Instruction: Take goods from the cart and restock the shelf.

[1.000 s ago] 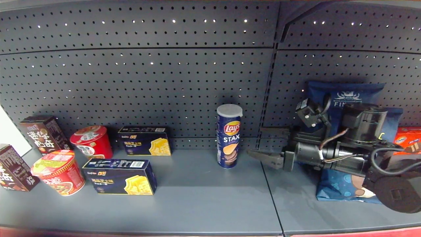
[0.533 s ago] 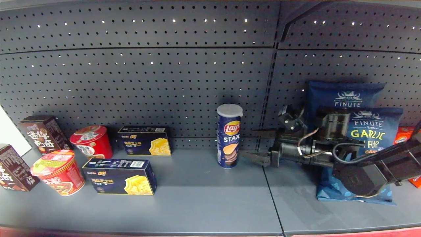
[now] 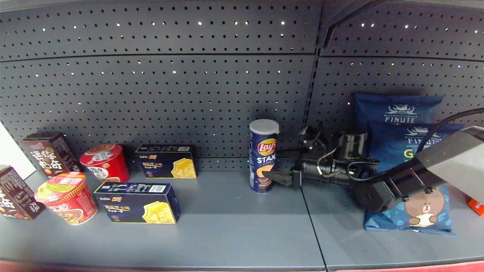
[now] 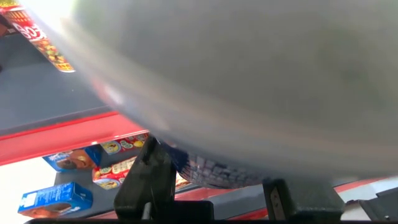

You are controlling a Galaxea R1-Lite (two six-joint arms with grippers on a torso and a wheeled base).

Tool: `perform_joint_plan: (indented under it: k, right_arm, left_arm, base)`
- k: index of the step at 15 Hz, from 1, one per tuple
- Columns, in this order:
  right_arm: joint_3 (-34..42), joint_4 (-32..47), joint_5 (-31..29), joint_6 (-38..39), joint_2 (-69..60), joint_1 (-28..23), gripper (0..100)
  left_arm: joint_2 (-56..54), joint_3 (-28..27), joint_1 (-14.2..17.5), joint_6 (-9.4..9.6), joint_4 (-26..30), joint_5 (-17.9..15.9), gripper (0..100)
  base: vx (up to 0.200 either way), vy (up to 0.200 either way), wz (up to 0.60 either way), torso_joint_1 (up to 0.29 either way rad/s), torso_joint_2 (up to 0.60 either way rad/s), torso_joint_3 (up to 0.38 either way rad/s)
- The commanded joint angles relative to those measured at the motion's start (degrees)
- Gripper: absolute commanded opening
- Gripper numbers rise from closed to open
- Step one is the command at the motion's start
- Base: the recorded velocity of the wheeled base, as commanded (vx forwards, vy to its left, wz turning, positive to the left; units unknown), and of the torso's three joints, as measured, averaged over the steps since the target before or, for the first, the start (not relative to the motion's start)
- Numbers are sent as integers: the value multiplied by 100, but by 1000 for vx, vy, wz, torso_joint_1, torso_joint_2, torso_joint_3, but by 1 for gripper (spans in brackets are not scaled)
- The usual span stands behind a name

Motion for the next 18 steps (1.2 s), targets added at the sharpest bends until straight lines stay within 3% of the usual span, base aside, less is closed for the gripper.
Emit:
perform_joint_plan:
  k: [1, 12, 13, 18]
  right_arm:
    - [-160, -24, -7, 2, 315, 40, 100]
    - [-863, -15, -50, 99, 904, 286, 100]
    - [-863, -42, -50, 108, 904, 286, 0]
    - [-810, -59, -376, 117, 834, 436, 0]
  left_arm:
    - [9, 1, -2, 5, 1, 1, 0]
    - [9, 81, -2, 49, -17, 45, 0]
    - [9, 81, -2, 49, -17, 45, 0]
    - [9, 81, -2, 41, -25, 45, 0]
  base:
    - [0, 0, 0, 0, 0, 0]
    - [0, 0, 0, 0, 0, 0]
    - [0, 0, 0, 0, 0, 0]
    - [0, 0, 0, 0, 0, 0]
